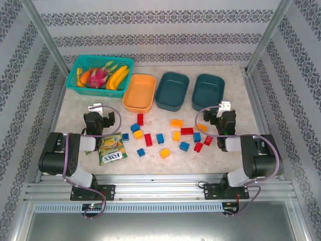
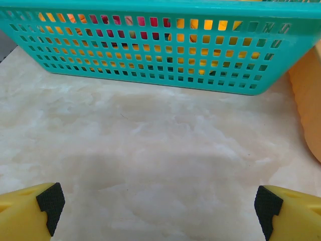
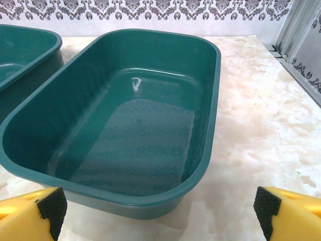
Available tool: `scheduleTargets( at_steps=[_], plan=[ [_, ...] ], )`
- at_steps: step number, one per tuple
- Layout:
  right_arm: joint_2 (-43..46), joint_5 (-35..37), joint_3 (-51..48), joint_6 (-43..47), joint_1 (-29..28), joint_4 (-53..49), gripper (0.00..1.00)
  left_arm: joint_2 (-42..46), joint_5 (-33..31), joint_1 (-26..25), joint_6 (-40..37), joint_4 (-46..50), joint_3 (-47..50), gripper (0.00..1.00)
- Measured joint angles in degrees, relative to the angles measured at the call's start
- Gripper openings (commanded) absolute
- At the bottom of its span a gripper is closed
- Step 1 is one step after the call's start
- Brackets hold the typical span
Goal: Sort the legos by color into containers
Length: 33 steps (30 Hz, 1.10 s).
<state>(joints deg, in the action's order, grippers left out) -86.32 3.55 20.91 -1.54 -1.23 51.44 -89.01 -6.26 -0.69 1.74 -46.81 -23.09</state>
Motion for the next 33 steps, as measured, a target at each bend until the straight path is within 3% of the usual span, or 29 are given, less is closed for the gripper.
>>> scheduleTargets(
  at_steps=[24,28,33],
  plan=[
    [0.0,0.0,0.0,0.0,0.0,0.2,0.98,1.0,0.1,0.0,0.0,1.1,0.0,1.00],
    [7.3,3.9,-0.2,0.0,-1.4,-5.7,0.98,11.9,-2.0,-1.0,0.5,9.8,-0.1,1.00],
    [28.6,11.9,6.7,-0.1,-7.0,-23.1,0.98,32.9,-7.5,-5.2,3.3,21.4,-2.4,1.00]
  ],
)
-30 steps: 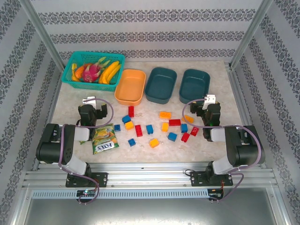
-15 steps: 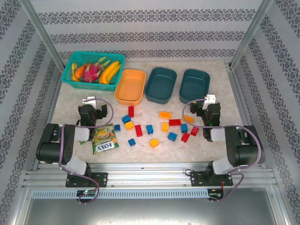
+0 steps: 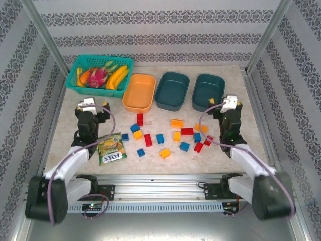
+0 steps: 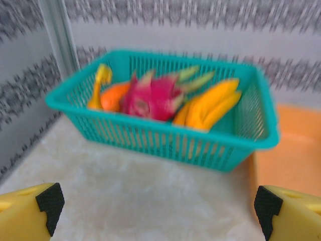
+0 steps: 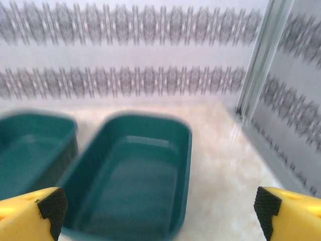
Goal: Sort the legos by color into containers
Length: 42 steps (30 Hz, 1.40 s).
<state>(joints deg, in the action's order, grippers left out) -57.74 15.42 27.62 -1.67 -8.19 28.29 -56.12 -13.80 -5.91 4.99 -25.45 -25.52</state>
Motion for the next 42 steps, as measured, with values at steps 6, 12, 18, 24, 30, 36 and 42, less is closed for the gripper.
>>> scheduleTargets(
  at_steps=[6,12,18,24,30,36,42],
  plan=[
    [7.7,3.3,29.8,-21.2,0.2,-33.8,0.98,15.1,-4.9,-6.9,6.9,17.8,-10.6,1.00],
    [9.7,-1.8,32.4,-33.5,0.8,-61.2,0.81,15.1,0.0,-7.1,25.4,43.3,-27.3,1.00],
    [1.7,-5.8,33.0,-37.5,-5.9,-81.5,0.75,8.0,17.9,-10.8,31.8,51.8,-27.2,1.00],
    [-3.2,-11.0,24.9,-39.2,-7.1,-84.7,0.79,3.9,24.7,-23.3,32.2,55.0,-25.4,1.00],
    [-11.1,-14.9,19.6,-40.0,-5.7,-80.1,0.76,0.4,27.3,-30.1,32.6,51.5,-24.8,1.00],
    [-18.8,-16.5,19.6,-40.0,-4.0,-74.1,0.74,-4.6,27.3,-35.1,33.0,47.8,-24.8,1.00],
    [-24.6,-16.6,19.6,-39.3,-2.1,-71.2,0.69,-7.0,27.0,-36.8,33.0,46.3,-25.5,1.00]
  ],
)
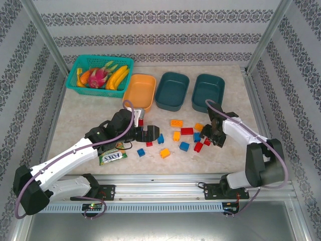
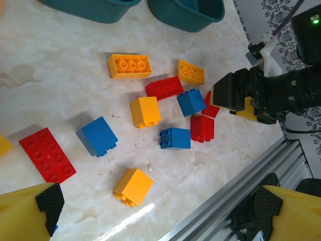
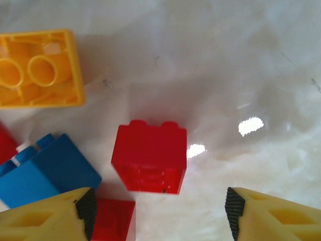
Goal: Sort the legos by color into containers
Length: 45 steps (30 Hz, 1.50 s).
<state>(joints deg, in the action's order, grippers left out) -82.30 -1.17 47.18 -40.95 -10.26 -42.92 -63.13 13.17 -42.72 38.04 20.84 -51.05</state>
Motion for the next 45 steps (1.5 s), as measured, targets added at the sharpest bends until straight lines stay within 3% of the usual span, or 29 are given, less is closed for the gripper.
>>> scheduleTargets(
  at_steps=[7,18,24,30,34,45],
  plan=[
    [-4.4,-0.8,0.9,0.8,0.4,3.1,0.61,-0.8,-0.1,-0.1,0.2,-0.8,-1.4,1.00],
    [-7.7,-0.6,2.2,0.8,0.4,5.9,0.30,-0.9,-0.1,-0.4,0.5,-0.8,-1.6,1.00],
    [-3.6,2.4,3.5,0.8,-1.7,2.4,0.28,-2.2,-0.2,-0.4,1.7,-0.7,-3.5,1.00],
    [2.6,5.1,15.3,3.0,-2.3,-1.3,0.27,-7.4,0.7,1.4,3.3,-0.7,-11.0,1.00],
    [-5.4,5.2,28.4,6.0,-0.2,-1.5,0.25,-13.5,2.3,5.8,4.1,-0.7,-18.9,1.00],
    [-40.5,3.5,57.0,9.9,6.8,-3.5,0.26,-31.3,6.0,13.7,4.5,-0.7,-36.0,1.00]
  ],
)
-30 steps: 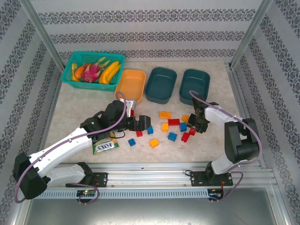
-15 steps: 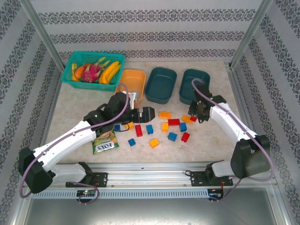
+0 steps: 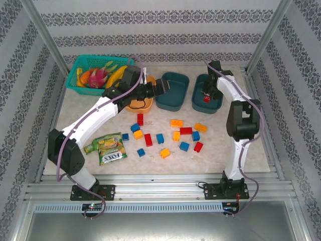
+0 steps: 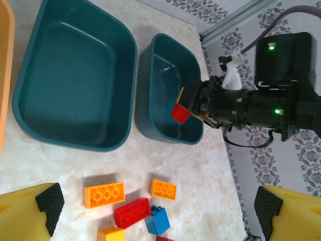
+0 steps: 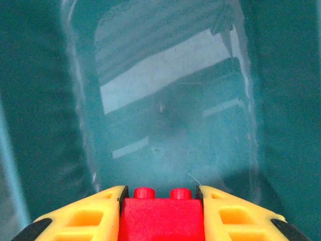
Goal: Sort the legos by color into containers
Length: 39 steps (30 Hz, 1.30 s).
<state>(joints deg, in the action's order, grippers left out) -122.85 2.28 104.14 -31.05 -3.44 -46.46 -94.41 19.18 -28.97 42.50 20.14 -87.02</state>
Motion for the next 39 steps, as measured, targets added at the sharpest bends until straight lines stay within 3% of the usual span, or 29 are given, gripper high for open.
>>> scheduleTargets(
  at_steps=[8,13,20,23,27,33,39],
  plan=[
    [-13.9,-1.4,14.0,1.3,1.2,-6.1,0.37,-4.7,0.5,0.6,0.0,0.2,-2.1,1.00],
    [-15.3,-2.4,16.4,1.5,1.2,-8.5,0.57,-4.7,0.5,0.6,0.0,0.2,-2.1,1.00],
    [-13.0,-3.0,17.2,1.3,1.2,-9.5,0.61,-4.3,0.3,0.6,0.0,2.2,-2.1,1.00],
    [-6.7,-3.1,14.7,1.2,0.9,-8.7,0.61,-1.9,-0.8,0.6,-0.1,4.8,-0.6,1.00],
    [9.2,-3.1,5.2,1.0,-1.8,-5.3,0.61,5.0,-3.3,0.6,-0.2,9.4,4.0,0.99],
    [33.9,-3.5,-14.3,-0.2,-17.0,2.1,0.62,14.4,-9.0,0.6,-0.1,18.0,12.1,0.96],
    [47.8,-7.0,-37.6,-3.8,-31.3,9.7,0.64,15.9,-13.3,1.7,0.5,24.2,20.1,0.93]
  ],
)
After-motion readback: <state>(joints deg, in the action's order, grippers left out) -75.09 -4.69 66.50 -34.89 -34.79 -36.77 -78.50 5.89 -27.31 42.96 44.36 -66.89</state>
